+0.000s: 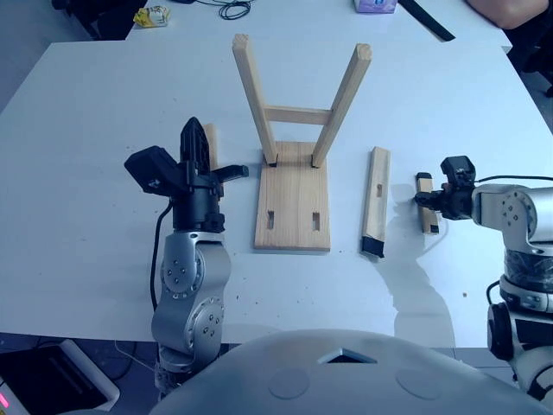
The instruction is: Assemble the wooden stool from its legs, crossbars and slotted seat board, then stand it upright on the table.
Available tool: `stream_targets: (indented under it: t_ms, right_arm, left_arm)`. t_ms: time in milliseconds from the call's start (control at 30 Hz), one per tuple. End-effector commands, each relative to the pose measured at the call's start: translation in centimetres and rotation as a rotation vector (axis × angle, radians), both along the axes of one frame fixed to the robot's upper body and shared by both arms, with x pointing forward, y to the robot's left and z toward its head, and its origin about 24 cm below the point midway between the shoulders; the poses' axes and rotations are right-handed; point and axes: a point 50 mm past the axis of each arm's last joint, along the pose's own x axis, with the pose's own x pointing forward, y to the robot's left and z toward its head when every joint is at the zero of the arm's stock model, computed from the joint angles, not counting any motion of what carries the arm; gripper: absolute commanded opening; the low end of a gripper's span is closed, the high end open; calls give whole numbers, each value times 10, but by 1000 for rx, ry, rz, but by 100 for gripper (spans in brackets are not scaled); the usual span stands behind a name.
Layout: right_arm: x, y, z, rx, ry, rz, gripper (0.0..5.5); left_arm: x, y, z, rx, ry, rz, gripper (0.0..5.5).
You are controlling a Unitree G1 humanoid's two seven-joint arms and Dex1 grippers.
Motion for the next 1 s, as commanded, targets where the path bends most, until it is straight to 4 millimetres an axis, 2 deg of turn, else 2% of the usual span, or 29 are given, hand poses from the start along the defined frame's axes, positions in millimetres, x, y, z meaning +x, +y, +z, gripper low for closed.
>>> stream_targets:
  t_ms: [33,233,367,533,600,700,767,900,1000]
  right_arm:
    - [-16,5,-27,14,88,-99,230]
    - [-23,7,-36,0,53,-175,133]
    - [-19,6,-40,-17,-22,-200,131]
    - [6,6,-35,-67,-222,-182,131]
    - [28,6,-17,-90,-384,-153,131]
    - [71,9,29,-42,-678,-152,131]
    - [88,10,59,-5,-846,-151,131]
    - [108,18,118,145,-1131,-118,131]
    - [105,47,157,422,-1257,102,131]
  left_arm:
    - [9,0,-1,0,9,-46,0]
    - [18,0,2,9,4,-87,0]
    - [23,0,3,16,2,-106,0]
    - [28,2,3,28,1,-122,0]
    - [29,2,3,38,-1,-136,0]
    - [33,5,7,58,-23,-148,0]
    - [36,7,11,59,-49,-158,0]
    - [39,17,24,42,-115,-168,0]
    - [36,25,38,-27,-202,-210,0]
